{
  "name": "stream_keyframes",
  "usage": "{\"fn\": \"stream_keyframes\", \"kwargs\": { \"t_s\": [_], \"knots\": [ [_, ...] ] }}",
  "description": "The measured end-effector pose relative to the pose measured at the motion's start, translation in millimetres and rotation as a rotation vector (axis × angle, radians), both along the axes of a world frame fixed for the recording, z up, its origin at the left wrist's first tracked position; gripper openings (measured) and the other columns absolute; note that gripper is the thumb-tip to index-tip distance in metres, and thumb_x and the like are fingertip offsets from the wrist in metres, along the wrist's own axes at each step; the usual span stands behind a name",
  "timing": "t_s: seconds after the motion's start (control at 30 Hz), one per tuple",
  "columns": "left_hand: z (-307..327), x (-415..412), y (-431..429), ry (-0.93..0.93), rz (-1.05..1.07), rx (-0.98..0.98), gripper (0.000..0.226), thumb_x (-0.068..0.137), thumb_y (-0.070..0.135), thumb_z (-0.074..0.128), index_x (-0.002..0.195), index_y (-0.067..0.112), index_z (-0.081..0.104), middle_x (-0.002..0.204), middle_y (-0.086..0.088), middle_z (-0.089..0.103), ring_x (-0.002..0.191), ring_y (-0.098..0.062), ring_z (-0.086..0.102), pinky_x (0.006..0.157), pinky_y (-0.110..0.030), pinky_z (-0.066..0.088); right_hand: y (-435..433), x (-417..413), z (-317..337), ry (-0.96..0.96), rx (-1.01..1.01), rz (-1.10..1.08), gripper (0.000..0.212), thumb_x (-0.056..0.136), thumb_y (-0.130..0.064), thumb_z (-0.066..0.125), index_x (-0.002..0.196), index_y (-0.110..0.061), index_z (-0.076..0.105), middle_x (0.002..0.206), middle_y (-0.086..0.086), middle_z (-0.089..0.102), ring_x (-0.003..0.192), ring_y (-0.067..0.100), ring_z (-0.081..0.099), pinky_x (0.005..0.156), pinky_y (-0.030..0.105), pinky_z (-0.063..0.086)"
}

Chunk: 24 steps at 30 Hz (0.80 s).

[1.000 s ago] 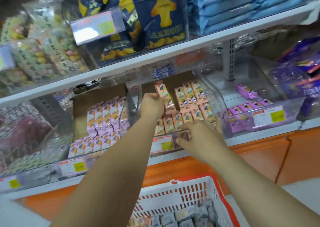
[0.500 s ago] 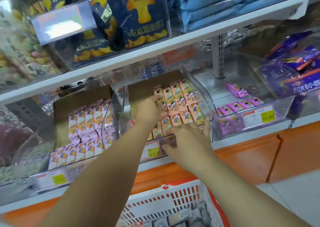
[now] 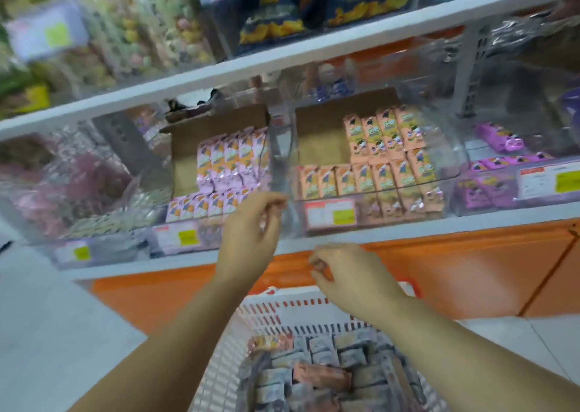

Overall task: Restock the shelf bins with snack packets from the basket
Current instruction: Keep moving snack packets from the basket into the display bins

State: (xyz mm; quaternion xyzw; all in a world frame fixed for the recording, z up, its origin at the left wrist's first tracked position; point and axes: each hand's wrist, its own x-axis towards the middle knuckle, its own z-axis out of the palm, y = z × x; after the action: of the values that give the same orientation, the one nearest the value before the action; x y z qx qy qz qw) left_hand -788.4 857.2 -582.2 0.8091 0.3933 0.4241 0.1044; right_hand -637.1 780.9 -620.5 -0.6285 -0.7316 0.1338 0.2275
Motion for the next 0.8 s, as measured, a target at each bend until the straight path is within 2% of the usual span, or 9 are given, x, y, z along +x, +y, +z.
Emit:
{"fn": "stream_keyframes", "kwargs": {
  "t_s": [0.07, 0.13, 0.23, 0.33, 0.43, 0.53, 0.7, 0.77, 0.8],
  "knots": [
    [-16.1, -31.6, -8.6, -0.080, 0.069, -0.104, 0.026, 0.092, 0.010, 0.047, 0.100, 0.031, 0.061, 0.095, 0.013, 0.065, 0.091, -0.007, 0.063, 0.077, -0.021, 0.049, -0.3, -10.9, -19.0, -0.073, -0.135, 0.032, 0.025, 0.098, -0.028, 0.045, 0.118, -0.023, 0.060, 0.117, -0.001, 0.062, 0.101, 0.022, 0.058, 0.083, 0.039, 0.050],
    [-38.4, -65.3, -16.9, -0.063, 0.155, -0.165, 0.032, 0.092, 0.005, 0.051, 0.100, 0.035, 0.060, 0.095, 0.016, 0.066, 0.089, -0.005, 0.063, 0.069, -0.020, 0.048, 0.2, -20.8, -35.4, -0.137, -0.222, 0.063, 0.026, 0.098, -0.027, 0.044, 0.117, -0.022, 0.060, 0.116, 0.001, 0.063, 0.100, 0.024, 0.058, 0.083, 0.040, 0.050],
    [-80.9, -111.9, -26.3, 0.053, 0.245, -0.233, 0.023, 0.092, 0.006, 0.055, 0.106, 0.021, 0.065, 0.099, 0.012, 0.067, 0.092, -0.011, 0.064, 0.072, -0.021, 0.046, 0.5, -34.0, -59.3, -0.188, -0.326, 0.083, 0.028, 0.098, -0.024, 0.044, 0.121, -0.021, 0.059, 0.119, 0.000, 0.063, 0.100, 0.022, 0.059, 0.087, 0.038, 0.050],
    [-126.6, -153.0, -35.7, 0.174, 0.333, -0.337, 0.026, 0.092, 0.006, 0.053, 0.111, 0.019, 0.065, 0.106, 0.012, 0.063, 0.098, -0.015, 0.061, 0.078, -0.024, 0.042, 2.0, -50.9, -91.4, -0.223, -0.482, 0.115, 0.028, 0.098, -0.022, 0.045, 0.123, -0.022, 0.057, 0.123, 0.001, 0.060, 0.103, 0.021, 0.058, 0.090, 0.037, 0.049],
    [-165.2, -180.3, -41.1, 0.261, 0.375, -0.386, 0.030, 0.088, 0.003, 0.053, 0.113, 0.016, 0.064, 0.115, 0.002, 0.062, 0.100, -0.024, 0.059, 0.079, -0.031, 0.045, 3.3, -62.3, -126.1, -0.207, -0.623, 0.108, 0.030, 0.096, -0.021, 0.049, 0.125, -0.022, 0.057, 0.127, 0.001, 0.058, 0.106, 0.019, 0.059, 0.088, 0.032, 0.048],
    [-192.2, -190.8, -36.3, 0.210, 0.431, -0.446, 0.034, 0.085, 0.004, 0.051, 0.117, 0.011, 0.062, 0.119, -0.005, 0.060, 0.104, -0.030, 0.058, 0.083, -0.036, 0.047, 10.9, -69.0, -155.7, -0.232, -0.736, 0.126, 0.033, 0.096, -0.023, 0.051, 0.129, -0.017, 0.056, 0.133, 0.004, 0.055, 0.114, 0.020, 0.056, 0.096, 0.032, 0.045],
    [-202.3, -187.4, -28.7, 0.074, 0.484, -0.485, 0.034, 0.092, 0.002, 0.049, 0.123, 0.011, 0.058, 0.123, -0.004, 0.058, 0.106, -0.024, 0.057, 0.086, -0.033, 0.044, 33.9, -80.4, -197.2, -0.347, -0.833, 0.109, 0.044, 0.097, -0.032, 0.049, 0.137, -0.014, 0.047, 0.138, 0.009, 0.051, 0.122, 0.025, 0.051, 0.103, 0.035, 0.041],
    [-204.4, -189.0, -29.6, 0.055, 0.477, -0.490, 0.033, 0.093, 0.002, 0.048, 0.123, 0.010, 0.059, 0.122, -0.004, 0.059, 0.105, -0.022, 0.057, 0.086, -0.029, 0.043, 38.9, -86.5, -216.4, -0.383, -0.854, 0.143, 0.033, 0.098, -0.035, 0.047, 0.122, -0.014, 0.056, 0.123, 0.009, 0.059, 0.109, 0.024, 0.057, 0.097, 0.036, 0.045],
    [-205.1, -189.8, -30.4, 0.056, 0.473, -0.495, 0.033, 0.093, 0.003, 0.048, 0.124, 0.011, 0.058, 0.122, -0.003, 0.059, 0.105, -0.020, 0.056, 0.086, -0.028, 0.043, 39.6, -89.7, -227.1, -0.380, -0.860, 0.160, 0.021, 0.098, -0.034, 0.046, 0.104, -0.019, 0.059, 0.107, 0.007, 0.061, 0.095, 0.022, 0.058, 0.091, 0.036, 0.048]
  ]
}}
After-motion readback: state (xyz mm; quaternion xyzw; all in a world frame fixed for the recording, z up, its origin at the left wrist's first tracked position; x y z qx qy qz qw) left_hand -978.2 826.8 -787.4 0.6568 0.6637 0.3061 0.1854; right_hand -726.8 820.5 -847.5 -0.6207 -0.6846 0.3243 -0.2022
